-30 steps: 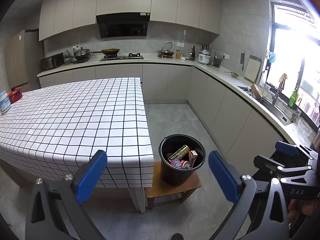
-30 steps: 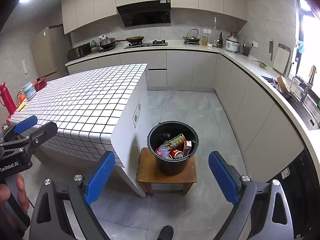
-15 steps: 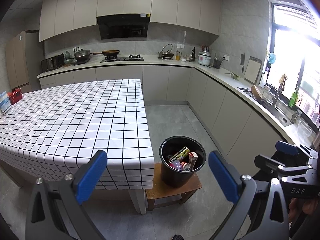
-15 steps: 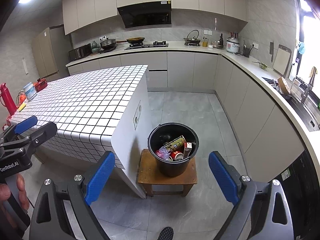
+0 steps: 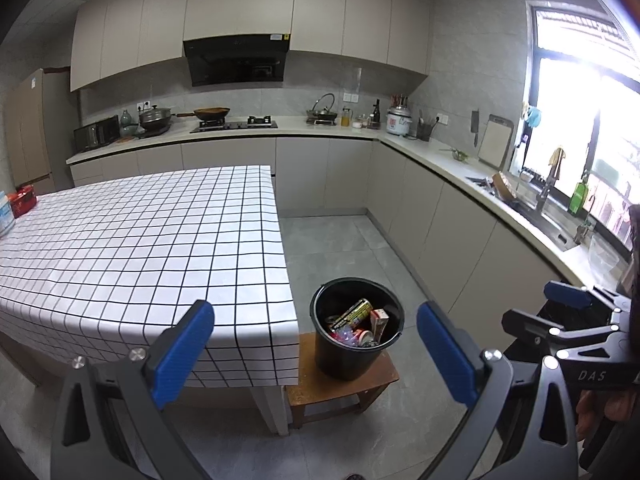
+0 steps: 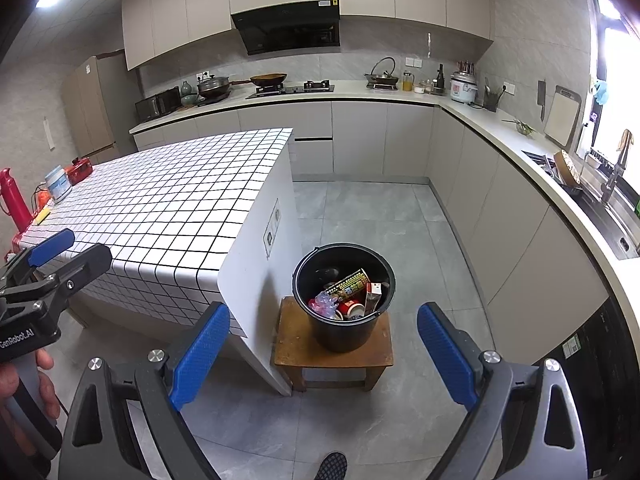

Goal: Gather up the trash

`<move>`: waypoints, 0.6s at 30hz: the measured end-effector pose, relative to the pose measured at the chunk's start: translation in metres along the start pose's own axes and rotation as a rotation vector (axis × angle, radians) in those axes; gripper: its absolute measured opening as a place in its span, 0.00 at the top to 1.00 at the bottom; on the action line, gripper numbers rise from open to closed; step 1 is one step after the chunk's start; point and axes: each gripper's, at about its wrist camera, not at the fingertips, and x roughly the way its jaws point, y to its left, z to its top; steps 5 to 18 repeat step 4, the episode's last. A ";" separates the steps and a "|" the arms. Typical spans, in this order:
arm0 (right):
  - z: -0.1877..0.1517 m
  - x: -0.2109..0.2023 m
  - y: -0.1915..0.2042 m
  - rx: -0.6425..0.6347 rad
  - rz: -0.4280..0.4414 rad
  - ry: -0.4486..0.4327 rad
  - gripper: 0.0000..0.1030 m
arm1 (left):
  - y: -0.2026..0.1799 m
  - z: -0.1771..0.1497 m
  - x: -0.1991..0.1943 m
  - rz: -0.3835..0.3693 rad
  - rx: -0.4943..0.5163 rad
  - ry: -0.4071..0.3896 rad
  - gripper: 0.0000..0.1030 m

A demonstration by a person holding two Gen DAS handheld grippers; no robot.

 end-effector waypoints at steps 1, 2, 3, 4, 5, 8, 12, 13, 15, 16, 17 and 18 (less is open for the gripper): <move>0.000 0.000 -0.001 0.000 0.000 0.000 0.07 | 0.000 0.001 0.000 0.002 0.002 -0.002 0.01; 0.001 0.000 -0.001 0.000 0.000 0.000 0.07 | 0.000 0.001 0.001 0.005 0.005 -0.002 0.01; 0.001 0.001 -0.002 0.000 -0.002 0.001 0.07 | 0.000 0.001 0.002 0.009 0.003 0.003 0.01; 0.001 0.001 -0.002 0.000 -0.003 0.002 0.07 | 0.002 0.001 0.003 0.014 -0.008 0.008 0.01; 0.001 0.001 -0.002 0.000 -0.003 0.002 0.07 | 0.002 0.001 0.003 0.014 -0.008 0.008 0.01; 0.001 0.001 -0.002 0.000 -0.003 0.002 0.07 | 0.002 0.001 0.003 0.014 -0.008 0.008 0.01; 0.001 0.001 -0.002 0.000 -0.003 0.002 0.07 | 0.002 0.001 0.003 0.014 -0.008 0.008 0.01; 0.001 0.001 -0.002 0.000 -0.003 0.002 0.07 | 0.002 0.001 0.003 0.014 -0.008 0.008 0.01; 0.001 0.001 -0.002 0.000 -0.003 0.002 0.07 | 0.002 0.001 0.003 0.014 -0.008 0.008 0.01; 0.001 0.001 -0.002 0.000 -0.003 0.002 0.07 | 0.002 0.001 0.003 0.014 -0.008 0.008 0.01; 0.001 0.001 -0.002 0.000 -0.003 0.002 0.07 | 0.002 0.001 0.003 0.014 -0.008 0.008 0.01; 0.001 0.001 -0.002 0.000 -0.003 0.002 0.07 | 0.002 0.001 0.003 0.014 -0.008 0.008 0.01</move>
